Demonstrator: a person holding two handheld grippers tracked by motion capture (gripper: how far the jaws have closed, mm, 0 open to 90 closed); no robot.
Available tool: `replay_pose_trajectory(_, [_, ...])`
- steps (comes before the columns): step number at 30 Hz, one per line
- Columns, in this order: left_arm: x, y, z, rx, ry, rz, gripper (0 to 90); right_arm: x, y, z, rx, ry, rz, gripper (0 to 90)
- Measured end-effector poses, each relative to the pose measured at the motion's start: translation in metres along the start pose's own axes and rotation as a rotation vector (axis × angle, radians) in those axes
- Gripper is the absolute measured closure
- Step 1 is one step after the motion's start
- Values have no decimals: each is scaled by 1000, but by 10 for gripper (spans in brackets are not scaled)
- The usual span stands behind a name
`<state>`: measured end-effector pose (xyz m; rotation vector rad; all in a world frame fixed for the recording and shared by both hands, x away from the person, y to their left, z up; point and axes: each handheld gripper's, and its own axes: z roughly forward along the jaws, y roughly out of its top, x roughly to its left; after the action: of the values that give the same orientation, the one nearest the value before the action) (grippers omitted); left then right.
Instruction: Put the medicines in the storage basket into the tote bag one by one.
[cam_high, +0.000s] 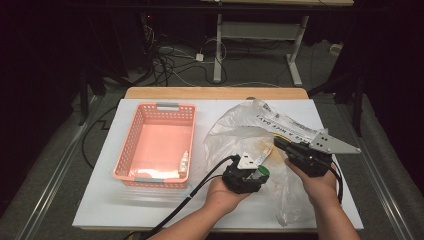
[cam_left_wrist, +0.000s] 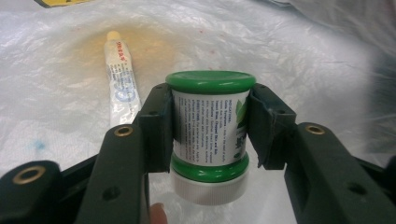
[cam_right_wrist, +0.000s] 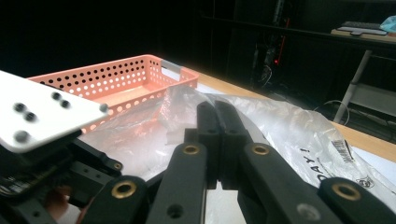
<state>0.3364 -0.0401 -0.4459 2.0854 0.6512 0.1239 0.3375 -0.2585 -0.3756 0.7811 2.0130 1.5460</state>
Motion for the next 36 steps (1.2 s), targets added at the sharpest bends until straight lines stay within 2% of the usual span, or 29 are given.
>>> replay_pose_trajectory(12, [4, 8, 30, -3, 14, -10, 541, -2, 0, -1, -4, -2, 2, 900])
replay_pose_trajectory(18, [5, 16, 43, -13, 35, 8, 541, -2, 0, -1, -5, -2, 5, 900])
replay_pose_trajectory(23, [5, 21, 53, -37, 31, 16, 540, -3, 0, -1, -7, -2, 6, 900])
replay_pose_trajectory(25, [4, 21, 57, -50, 33, 9, 540, -4, -1, -1, -4, -4, 6, 900])
replay_pose_trajectory(32, [7, 17, 68, -33, 45, 5, 540, -5, -1, -2, -4, -9, 12, 900])
replay_pose_trajectory(36, [7, 17, 69, -37, 45, 3, 539, -5, -2, -2, -4, -7, 7, 900])
